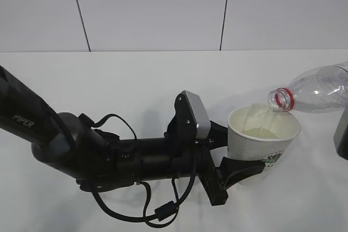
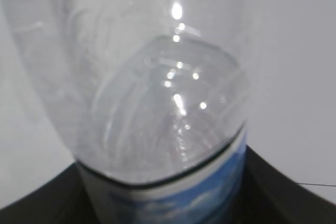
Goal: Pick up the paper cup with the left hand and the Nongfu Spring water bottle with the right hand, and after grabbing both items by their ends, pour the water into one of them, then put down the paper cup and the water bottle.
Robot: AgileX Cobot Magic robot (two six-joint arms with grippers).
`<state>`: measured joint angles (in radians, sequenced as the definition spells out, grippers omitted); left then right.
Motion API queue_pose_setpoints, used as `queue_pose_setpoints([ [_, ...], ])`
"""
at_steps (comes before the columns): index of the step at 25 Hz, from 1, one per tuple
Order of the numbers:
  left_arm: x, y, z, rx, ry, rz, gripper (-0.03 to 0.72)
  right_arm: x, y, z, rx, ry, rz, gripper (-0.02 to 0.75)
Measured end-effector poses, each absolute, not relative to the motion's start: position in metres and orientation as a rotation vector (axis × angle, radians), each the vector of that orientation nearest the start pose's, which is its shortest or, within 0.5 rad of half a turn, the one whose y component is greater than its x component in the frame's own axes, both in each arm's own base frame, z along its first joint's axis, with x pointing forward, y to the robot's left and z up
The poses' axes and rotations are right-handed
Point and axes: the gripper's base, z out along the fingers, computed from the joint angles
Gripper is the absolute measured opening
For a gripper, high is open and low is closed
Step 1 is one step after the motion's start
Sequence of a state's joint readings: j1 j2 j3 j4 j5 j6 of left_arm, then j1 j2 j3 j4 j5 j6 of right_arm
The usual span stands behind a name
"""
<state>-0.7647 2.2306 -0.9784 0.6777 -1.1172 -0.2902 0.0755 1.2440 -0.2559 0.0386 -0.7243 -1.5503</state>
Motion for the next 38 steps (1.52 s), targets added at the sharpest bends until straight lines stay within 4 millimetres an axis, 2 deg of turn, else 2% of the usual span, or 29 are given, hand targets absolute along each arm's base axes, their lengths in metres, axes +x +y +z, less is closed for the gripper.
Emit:
queue_pose_setpoints([
  [38,0.251,-0.3119,0.0892,1.119,1.425,-1.032,0.468,0.208,0.0134,0.204,-1.331,1.32,-1.06,0.449],
])
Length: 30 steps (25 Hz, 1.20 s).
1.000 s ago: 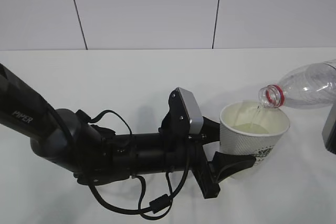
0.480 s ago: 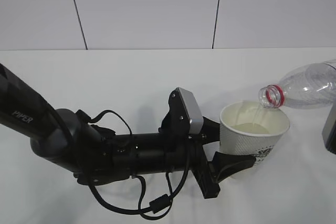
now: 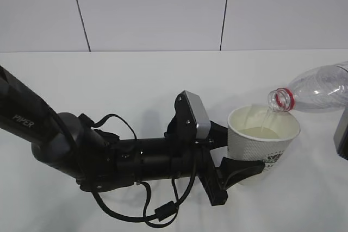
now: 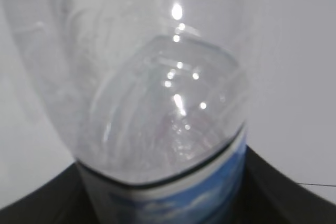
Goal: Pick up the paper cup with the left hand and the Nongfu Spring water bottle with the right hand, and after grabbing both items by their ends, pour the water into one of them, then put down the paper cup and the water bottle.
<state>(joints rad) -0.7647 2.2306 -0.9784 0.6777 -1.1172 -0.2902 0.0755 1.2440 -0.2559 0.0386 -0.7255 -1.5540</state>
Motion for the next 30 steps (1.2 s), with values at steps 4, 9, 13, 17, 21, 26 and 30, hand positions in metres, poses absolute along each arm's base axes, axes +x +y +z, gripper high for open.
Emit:
queue_pose_setpoints([
  [4,0.251,-0.3119,0.0892,1.119,1.425,-1.032,0.468,0.208,0.0133,0.204,-1.329,1.322,-1.06,0.449],
  [9,0.251,-0.3119,0.0892,1.119,1.425,-1.032,0.468,0.208,0.0132,0.204,-1.323,1.327,-1.055,0.449],
  [13,0.2512,-0.3119,0.0892,1.116,1.426,-1.032,0.468,0.208,0.0132,0.204,-1.293,1.347,-1.029,0.449],
  [17,0.2525,-0.3117,0.0895,1.099,1.433,-1.027,0.468,0.208,0.0132,0.204,-1.281,1.354,-1.019,0.449],
  [21,0.2528,-0.3116,0.0895,1.095,1.436,-1.025,0.468,0.208,0.0131,0.2039,-1.257,1.37,-1.0,0.449],
  [26,0.253,-0.3115,0.0895,1.093,1.437,-1.024,0.468,0.208,0.0129,0.2039,-1.238,1.382,-0.985,0.449],
  [30,0.253,-0.3115,0.0895,1.093,1.437,-1.024,0.468,0.208,0.0128,0.2039,-1.215,1.397,-0.967,0.449],
])
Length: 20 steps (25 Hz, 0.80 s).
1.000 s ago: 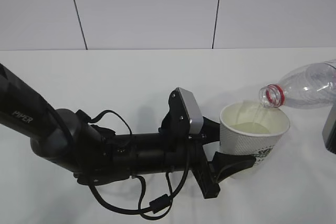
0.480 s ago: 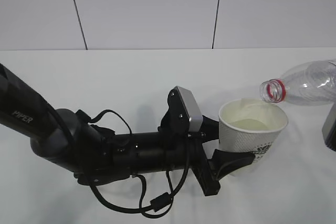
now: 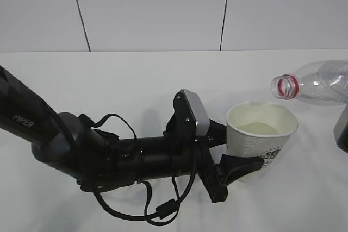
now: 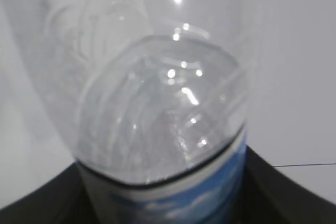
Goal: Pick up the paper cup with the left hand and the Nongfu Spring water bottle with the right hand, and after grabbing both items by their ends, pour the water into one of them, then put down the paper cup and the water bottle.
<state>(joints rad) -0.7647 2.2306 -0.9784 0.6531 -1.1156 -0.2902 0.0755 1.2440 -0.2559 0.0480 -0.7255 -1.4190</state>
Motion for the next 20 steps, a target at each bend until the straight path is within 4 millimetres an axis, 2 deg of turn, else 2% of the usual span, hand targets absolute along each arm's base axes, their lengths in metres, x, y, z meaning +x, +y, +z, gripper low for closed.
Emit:
queue_pose_setpoints([
  [11,0.253,-0.3115,0.0895,1.093,1.437,-1.024,0.468,0.208,0.0128,0.2039,-1.112,1.456,-0.878,0.449],
  [20,0.2548,-0.3112,0.09,1.068,1.446,-1.017,0.468,0.208,0.0128,0.2039,-0.903,1.557,-0.7,0.449],
])
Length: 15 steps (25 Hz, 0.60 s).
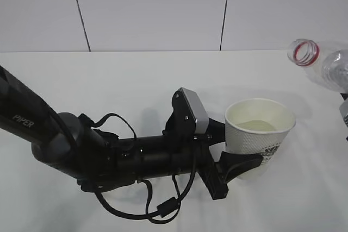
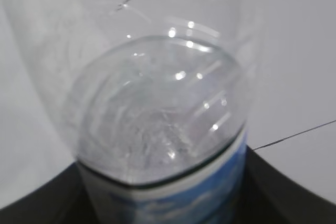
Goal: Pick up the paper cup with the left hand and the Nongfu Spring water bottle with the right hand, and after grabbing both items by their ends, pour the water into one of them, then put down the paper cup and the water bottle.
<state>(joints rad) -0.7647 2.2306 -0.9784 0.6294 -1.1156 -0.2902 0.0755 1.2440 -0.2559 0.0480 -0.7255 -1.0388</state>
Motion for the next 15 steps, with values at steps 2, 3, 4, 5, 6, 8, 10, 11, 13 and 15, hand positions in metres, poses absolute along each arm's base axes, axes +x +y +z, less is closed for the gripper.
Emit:
queue_pose_setpoints([
  [2,0.2549,-0.3111,0.09,1.066,1.447,-1.017,0.468,0.208,0.0127,0.2039,-0.871,1.571,-0.673,0.449],
  [3,0.2552,-0.3111,0.0901,1.064,1.448,-1.016,0.468,0.208,0.0127,0.2039,-0.859,1.575,-0.663,0.449],
  [4,0.2551,-0.3111,0.0901,1.064,1.448,-1.016,0.468,0.208,0.0127,0.2039,-0.843,1.582,-0.65,0.449],
  [5,0.2553,-0.3111,0.0901,1.062,1.449,-1.016,0.468,0.208,0.0127,0.2039,-0.83,1.587,-0.639,0.449],
  [6,0.2554,-0.311,0.0901,1.06,1.449,-1.015,0.468,0.208,0.0127,0.2039,-0.813,1.593,-0.624,0.449],
  [8,0.2556,-0.311,0.0902,1.057,1.451,-1.014,0.468,0.208,0.0127,0.2039,-0.771,1.609,-0.589,0.449],
  [10,0.2558,-0.3109,0.0902,1.055,1.451,-1.014,0.468,0.208,0.0127,0.2039,-0.729,1.623,-0.553,0.449],
  [11,0.256,-0.3109,0.0903,1.052,1.452,-1.013,0.468,0.208,0.0127,0.2039,-0.7,1.633,-0.528,0.449],
  [13,0.2563,-0.3108,0.0903,1.048,1.454,-1.012,0.468,0.208,0.0127,0.2039,-0.633,1.653,-0.472,0.449],
  [15,0.2565,-0.3108,0.0904,1.045,1.455,-1.011,0.468,0.208,0.0127,0.2039,-0.564,1.672,-0.413,0.449],
])
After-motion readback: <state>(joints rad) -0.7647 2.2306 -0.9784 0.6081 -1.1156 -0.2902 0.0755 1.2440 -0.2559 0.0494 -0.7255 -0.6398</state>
